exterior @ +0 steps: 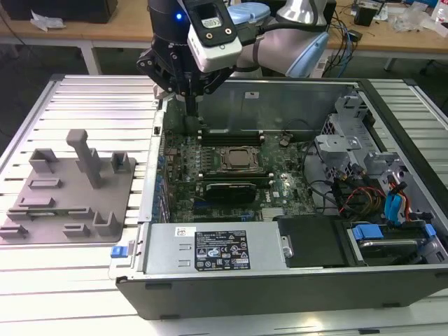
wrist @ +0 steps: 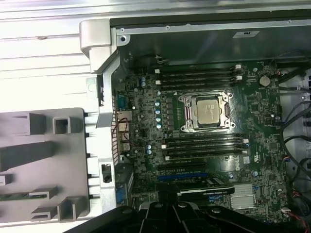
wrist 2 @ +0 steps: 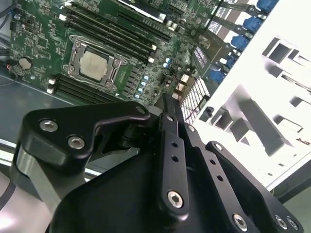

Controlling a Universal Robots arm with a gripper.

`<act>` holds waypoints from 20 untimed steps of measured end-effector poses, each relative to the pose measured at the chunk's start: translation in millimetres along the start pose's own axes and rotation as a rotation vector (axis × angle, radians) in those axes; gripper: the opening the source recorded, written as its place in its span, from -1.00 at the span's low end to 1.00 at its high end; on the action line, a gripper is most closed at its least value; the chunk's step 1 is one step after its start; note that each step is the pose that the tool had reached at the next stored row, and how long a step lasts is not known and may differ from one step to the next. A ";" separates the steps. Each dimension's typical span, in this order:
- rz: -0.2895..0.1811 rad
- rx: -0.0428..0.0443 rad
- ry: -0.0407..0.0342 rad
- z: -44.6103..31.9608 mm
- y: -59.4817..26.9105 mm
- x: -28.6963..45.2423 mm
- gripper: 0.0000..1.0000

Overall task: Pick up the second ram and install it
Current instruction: 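Reach for the second ram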

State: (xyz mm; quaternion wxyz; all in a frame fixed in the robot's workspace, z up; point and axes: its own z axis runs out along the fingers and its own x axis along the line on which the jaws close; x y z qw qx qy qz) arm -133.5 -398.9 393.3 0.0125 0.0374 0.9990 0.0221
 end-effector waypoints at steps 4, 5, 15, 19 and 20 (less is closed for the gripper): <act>0.000 0.0000 0.0000 -0.1 -0.3 4.0 -0.84; 0.000 -0.0001 0.0000 -0.1 -0.4 5.2 -0.84; 0.000 0.0000 0.0000 -0.4 -1.4 19.1 -0.84; 0.000 0.0000 0.0000 -0.5 -1.6 21.1 -0.84; 0.000 -0.0001 0.0000 -0.5 -1.7 22.2 -0.84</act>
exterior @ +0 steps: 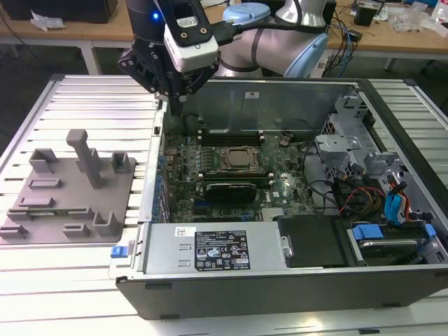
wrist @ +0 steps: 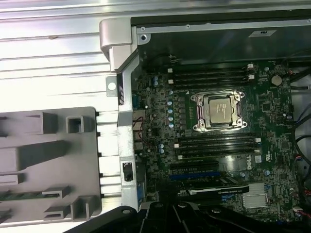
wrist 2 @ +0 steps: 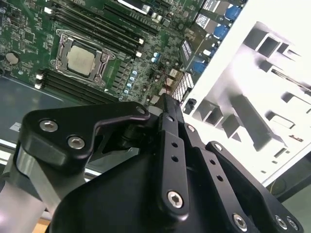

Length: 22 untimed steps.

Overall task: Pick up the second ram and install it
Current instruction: 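Reach for the second ram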

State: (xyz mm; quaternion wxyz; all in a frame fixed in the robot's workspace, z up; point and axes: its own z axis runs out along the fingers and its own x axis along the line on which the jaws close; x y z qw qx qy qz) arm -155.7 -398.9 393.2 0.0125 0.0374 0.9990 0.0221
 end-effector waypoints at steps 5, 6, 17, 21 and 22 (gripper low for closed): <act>0.000 0.0001 0.0000 -0.1 -0.4 4.9 -0.84; 0.000 0.0000 0.0000 -0.1 -0.5 6.6 -0.84; 0.000 0.0001 0.0001 -0.5 -1.7 23.5 -0.84; 0.000 0.0000 0.0000 -0.6 -2.3 30.9 -0.84; 0.000 0.0000 0.0000 -0.6 -2.4 32.2 -0.84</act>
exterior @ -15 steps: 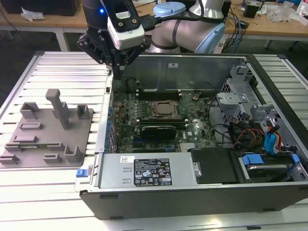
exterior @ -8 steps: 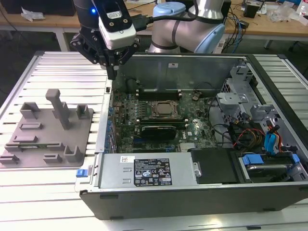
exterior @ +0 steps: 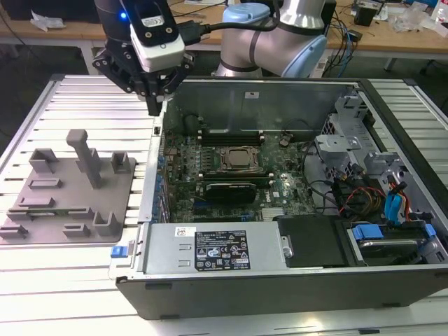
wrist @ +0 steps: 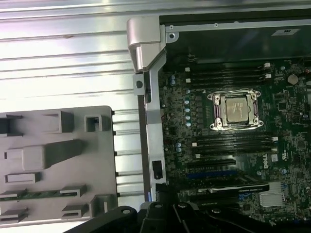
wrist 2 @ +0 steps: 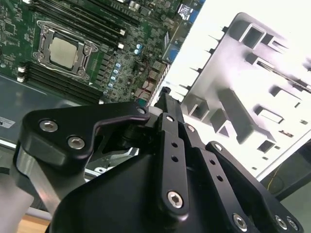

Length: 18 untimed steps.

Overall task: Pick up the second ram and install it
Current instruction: 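Reach for the second ram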

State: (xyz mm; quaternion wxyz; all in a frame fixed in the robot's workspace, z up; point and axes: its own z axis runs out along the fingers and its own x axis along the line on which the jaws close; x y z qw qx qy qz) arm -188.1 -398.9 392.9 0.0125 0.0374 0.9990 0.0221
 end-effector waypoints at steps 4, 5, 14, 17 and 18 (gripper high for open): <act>0.000 0.0001 0.0000 -0.3 -0.7 9.6 -0.84; 0.000 0.0000 0.0000 -0.3 -0.9 12.2 -0.84; 0.000 0.0000 0.0000 -0.7 -2.0 27.2 -0.84; 0.000 0.0000 0.0000 -0.9 -2.5 33.1 -0.84; 0.000 0.0001 0.0000 -1.0 -2.6 34.9 -0.84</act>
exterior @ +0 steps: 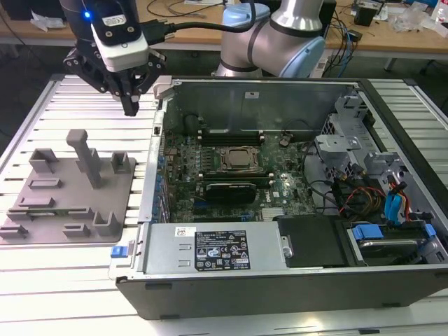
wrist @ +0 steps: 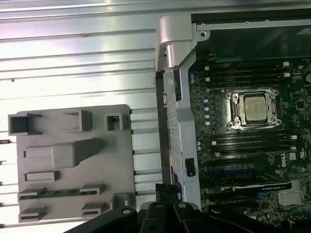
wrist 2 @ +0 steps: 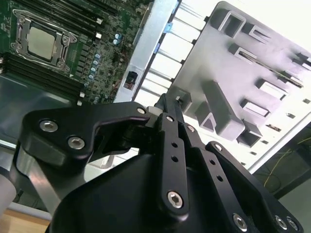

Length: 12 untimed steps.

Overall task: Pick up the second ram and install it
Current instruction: 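Reach for the second ram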

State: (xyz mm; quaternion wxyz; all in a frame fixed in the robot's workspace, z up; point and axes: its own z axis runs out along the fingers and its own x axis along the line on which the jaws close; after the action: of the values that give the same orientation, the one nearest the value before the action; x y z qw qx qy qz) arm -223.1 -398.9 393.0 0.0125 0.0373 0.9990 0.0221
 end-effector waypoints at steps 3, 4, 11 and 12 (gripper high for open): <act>0.000 -0.0001 0.0000 -0.1 -0.3 3.5 -0.84; 0.000 -0.0001 0.0000 -0.1 -0.4 5.0 -0.84; 0.000 0.0000 -0.0001 -0.4 -1.1 14.9 -0.84; 0.000 0.0000 0.0000 -0.5 -1.3 17.8 -0.84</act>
State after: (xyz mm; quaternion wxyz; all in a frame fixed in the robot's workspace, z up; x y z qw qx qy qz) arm -240.9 -398.9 392.9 0.0125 0.0373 0.9990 0.0221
